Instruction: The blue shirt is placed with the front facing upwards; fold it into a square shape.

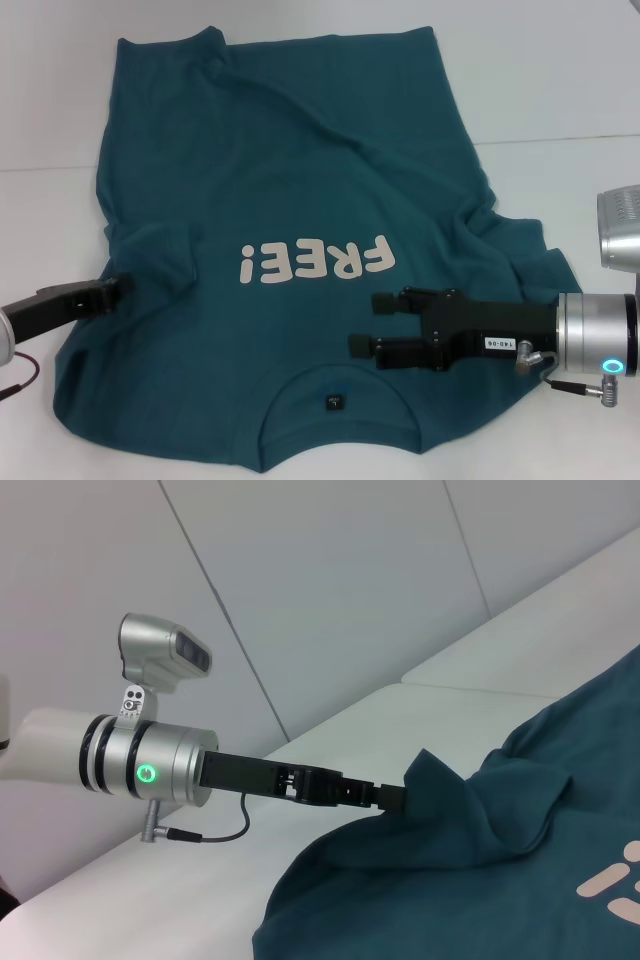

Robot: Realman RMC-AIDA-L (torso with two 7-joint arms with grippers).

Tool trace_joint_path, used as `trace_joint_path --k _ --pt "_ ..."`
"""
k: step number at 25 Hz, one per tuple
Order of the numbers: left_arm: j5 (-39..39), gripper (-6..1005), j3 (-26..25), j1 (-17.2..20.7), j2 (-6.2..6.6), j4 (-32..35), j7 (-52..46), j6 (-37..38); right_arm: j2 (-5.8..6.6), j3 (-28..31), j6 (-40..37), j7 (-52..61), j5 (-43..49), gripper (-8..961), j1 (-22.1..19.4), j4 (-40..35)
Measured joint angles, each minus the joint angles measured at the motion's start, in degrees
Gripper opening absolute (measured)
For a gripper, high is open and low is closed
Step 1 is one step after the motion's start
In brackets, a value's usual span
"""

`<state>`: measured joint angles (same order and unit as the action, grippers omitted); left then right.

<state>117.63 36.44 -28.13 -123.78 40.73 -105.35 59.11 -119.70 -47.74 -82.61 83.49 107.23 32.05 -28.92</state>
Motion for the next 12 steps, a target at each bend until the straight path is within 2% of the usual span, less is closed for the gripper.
trace_joint_path --k 12 --pt "-0.13 2 0.19 0.67 -0.12 -0.32 -0.64 4.01 0.00 -0.09 0.04 -0.09 -0.01 916 0.03 0.00"
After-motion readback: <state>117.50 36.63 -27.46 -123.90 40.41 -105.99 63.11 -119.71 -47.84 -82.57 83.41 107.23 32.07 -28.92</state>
